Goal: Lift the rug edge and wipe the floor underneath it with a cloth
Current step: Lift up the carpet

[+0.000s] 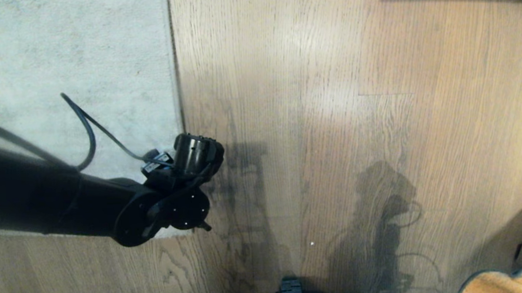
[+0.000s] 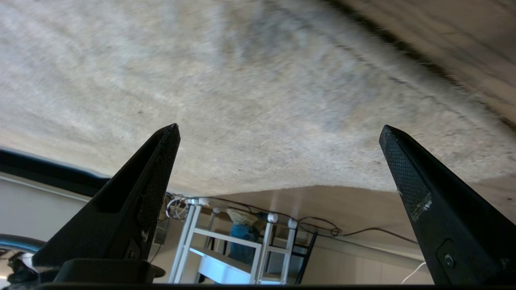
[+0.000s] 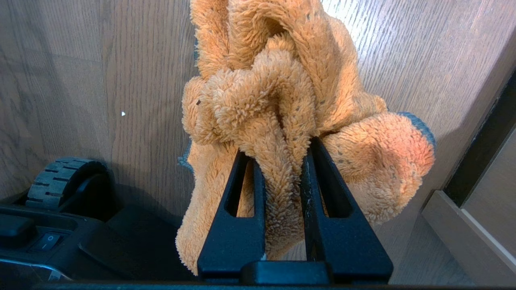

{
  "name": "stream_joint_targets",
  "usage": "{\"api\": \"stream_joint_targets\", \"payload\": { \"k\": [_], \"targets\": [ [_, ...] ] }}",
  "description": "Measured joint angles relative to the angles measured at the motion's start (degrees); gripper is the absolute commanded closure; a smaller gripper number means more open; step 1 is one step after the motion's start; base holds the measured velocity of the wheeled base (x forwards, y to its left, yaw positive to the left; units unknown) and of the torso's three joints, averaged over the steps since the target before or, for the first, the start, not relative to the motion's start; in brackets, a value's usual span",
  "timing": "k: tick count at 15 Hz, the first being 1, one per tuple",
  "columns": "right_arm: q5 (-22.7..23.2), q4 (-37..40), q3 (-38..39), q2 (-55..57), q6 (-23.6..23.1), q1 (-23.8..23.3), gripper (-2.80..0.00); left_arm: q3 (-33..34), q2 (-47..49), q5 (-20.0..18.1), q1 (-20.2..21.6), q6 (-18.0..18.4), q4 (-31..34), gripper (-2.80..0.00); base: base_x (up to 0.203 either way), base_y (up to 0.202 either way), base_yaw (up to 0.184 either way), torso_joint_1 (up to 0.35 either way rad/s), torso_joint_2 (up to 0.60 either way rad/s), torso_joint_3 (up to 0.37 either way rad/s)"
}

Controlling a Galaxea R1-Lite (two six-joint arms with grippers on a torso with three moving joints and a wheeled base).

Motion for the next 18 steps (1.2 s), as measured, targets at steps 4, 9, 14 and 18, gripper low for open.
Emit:
{"api": "stream_joint_targets", "payload": {
  "k": [4,9,14,18],
  "targets": [
    [0.01,-0.02,0.0,0.0,0.0,0.0,0.0,-1.46,3.08,-0.11,0.24,0.01,-0.34,-2.8,0.0,0.0,0.0,0.0,0.0,0.0],
    [0.0,-0.01,0.0,0.0,0.04,0.0,0.0,-3.7,5.68,-0.12,0.96,-0.02,-0.79,-2.8,0.0,0.0,0.0,0.0,0.0,0.0],
    [-0.01,0.0,0.0,0.0,-0.01,0.0,0.0,-4.14,6.84,-0.13,1.88,0.01,-2.68,-2.8,0.0,0.0,0.0,0.0,0.0,0.0],
    [-0.01,-0.02,0.0,0.0,0.02,0.0,0.0,-4.82,7.04,-0.14,2.43,0.07,-2.59,-2.8,0.0,0.0,0.0,0.0,0.0,0.0]
  ]
}}
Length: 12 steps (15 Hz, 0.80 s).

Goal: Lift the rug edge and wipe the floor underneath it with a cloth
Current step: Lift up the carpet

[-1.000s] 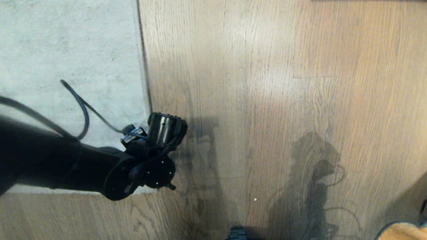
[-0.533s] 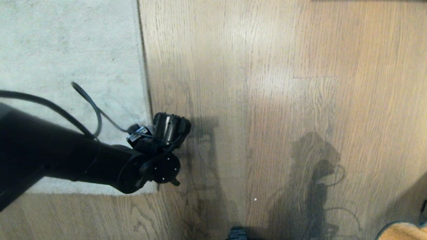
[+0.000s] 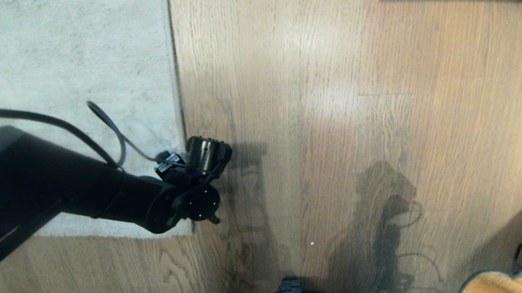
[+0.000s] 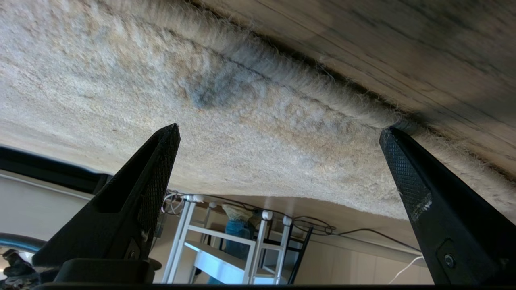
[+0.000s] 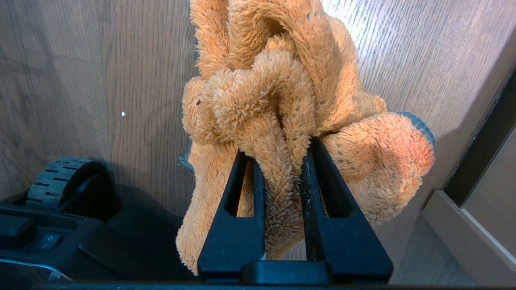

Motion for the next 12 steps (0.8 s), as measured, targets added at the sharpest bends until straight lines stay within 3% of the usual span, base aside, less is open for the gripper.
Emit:
{"api": "stream_joint_targets", "payload": {
  "k": [12],
  "targets": [
    [0.01,0.02,0.0,0.0,-0.03,0.0,0.0,-2.44,-1.33,1.02,-1.13,1.21,0.54,-2.8,0.0,0.0,0.0,0.0,0.0,0.0]
  ]
}}
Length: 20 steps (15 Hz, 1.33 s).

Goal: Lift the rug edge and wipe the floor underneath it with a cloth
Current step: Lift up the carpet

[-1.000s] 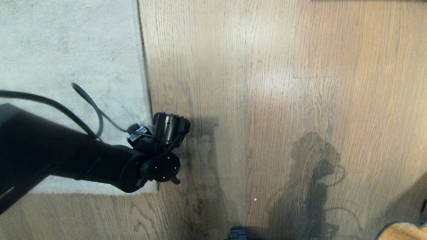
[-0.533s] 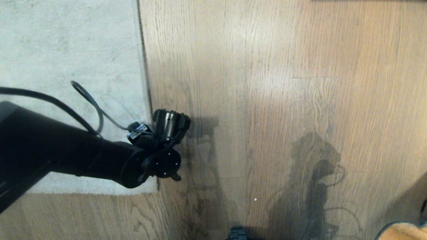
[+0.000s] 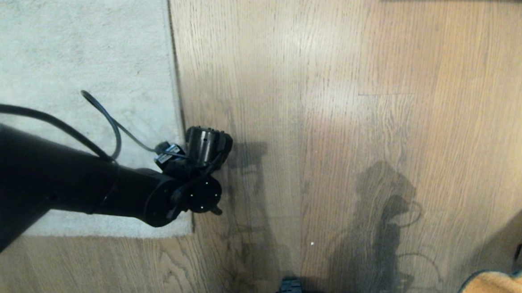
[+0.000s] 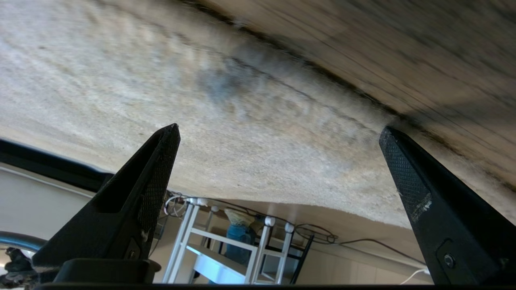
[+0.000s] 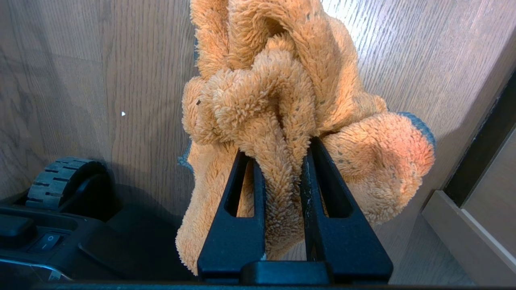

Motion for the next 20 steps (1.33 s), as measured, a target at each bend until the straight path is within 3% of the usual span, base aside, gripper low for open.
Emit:
{"api": "stream_joint_targets", "payload": {
  "k": [8,20],
  "targets": [
    [0.01,0.0,0.0,0.0,0.03,0.0,0.0,1.18,-0.56,-0.13,1.24,0.09,0.34,-2.8,0.0,0.0,0.0,0.0,0.0,0.0],
    [-0.01,0.01,0.0,0.0,0.03,0.0,0.0,-1.01,0.41,-0.09,-1.06,-0.02,2.9,-2.8,0.0,0.0,0.0,0.0,0.0,0.0]
  ]
}}
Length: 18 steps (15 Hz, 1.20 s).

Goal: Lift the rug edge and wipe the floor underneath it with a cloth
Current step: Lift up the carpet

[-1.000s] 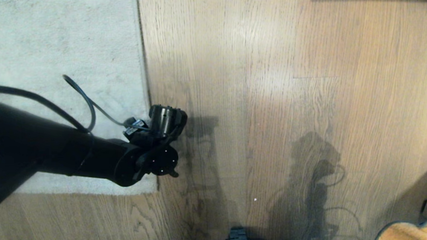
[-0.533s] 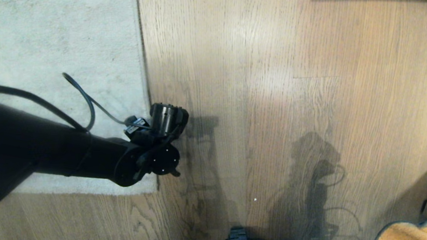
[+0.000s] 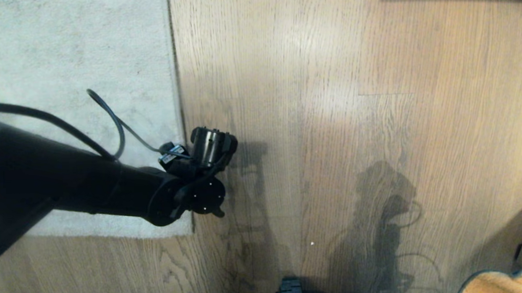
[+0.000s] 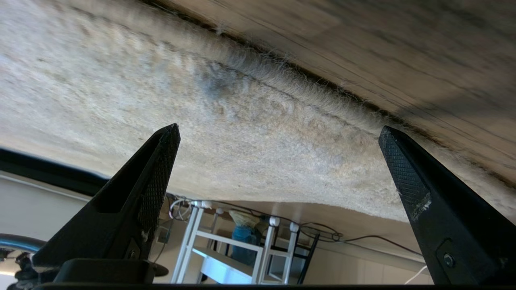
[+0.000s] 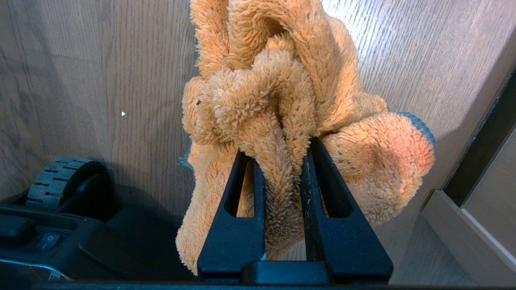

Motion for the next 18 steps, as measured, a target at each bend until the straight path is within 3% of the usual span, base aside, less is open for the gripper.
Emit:
{"api": "stream_joint_targets", "payload": {
  "k": [11,18],
  "targets": [
    [0.02,-0.01,0.0,0.0,-0.02,0.0,0.0,-0.45,3.29,-0.11,2.74,0.06,-4.42,-2.8,0.0,0.0,0.0,0.0,0.0,0.0],
    [0.01,-0.01,0.0,0.0,0.0,0.0,0.0,5.46,-1.29,-0.4,6.39,-0.09,-4.98,-2.8,0.0,0.0,0.0,0.0,0.0,0.0]
  ]
}}
